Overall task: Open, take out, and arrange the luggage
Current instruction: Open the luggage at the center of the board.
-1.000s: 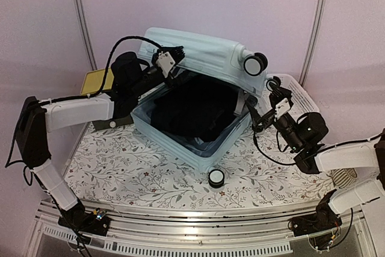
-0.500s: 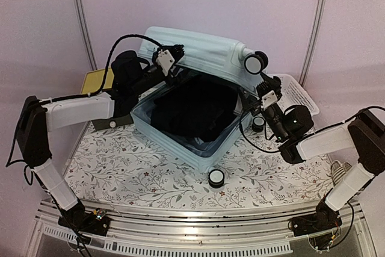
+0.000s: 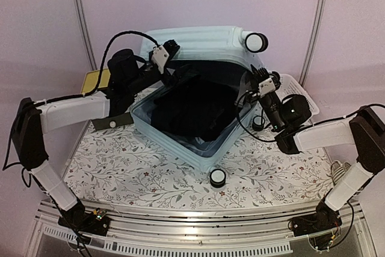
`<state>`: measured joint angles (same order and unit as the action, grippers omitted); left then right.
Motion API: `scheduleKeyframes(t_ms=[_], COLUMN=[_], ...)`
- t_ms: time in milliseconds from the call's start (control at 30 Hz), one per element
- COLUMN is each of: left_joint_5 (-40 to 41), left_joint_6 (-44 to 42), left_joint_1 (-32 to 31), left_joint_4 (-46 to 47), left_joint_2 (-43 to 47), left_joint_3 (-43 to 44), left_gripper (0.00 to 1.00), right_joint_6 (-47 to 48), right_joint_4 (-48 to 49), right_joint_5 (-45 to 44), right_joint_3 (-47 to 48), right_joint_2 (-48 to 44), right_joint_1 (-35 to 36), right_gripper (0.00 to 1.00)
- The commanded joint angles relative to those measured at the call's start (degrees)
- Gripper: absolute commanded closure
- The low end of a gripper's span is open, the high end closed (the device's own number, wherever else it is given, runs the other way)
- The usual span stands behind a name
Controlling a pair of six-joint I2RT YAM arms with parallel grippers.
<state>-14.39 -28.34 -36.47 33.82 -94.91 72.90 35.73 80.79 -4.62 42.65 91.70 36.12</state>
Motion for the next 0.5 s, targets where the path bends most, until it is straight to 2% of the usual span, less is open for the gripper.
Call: scheduleKeyframes(t_ms=[0,267,467], left_joint_5=[-2.3,1.8,0.9], left_joint_6=[10.4,17.1,9.3], left_joint_1=[0.0,-1.0,-0.7], left_joint_4=[-4.0,-17.1,-27.2], left_joint_2=[8.6,19.2,22.0], left_joint_3=[-5.9,-14.4,-19.0], left_gripper=[0.24,0.15,0.12], right_joint_6=[-6.9,-18.2,-24.7], right_joint_4=[-11.6,-29.3,-40.3], right_joint_5=[-1.4,7.8,13.8], right_joint_3=[5.0,15.3,23.3], right_joint_2=[-2.3,-2.1,-0.6], right_joint_1=[-2.1,-8.9,-13.9], right_gripper=[0.99,0.99,0.99])
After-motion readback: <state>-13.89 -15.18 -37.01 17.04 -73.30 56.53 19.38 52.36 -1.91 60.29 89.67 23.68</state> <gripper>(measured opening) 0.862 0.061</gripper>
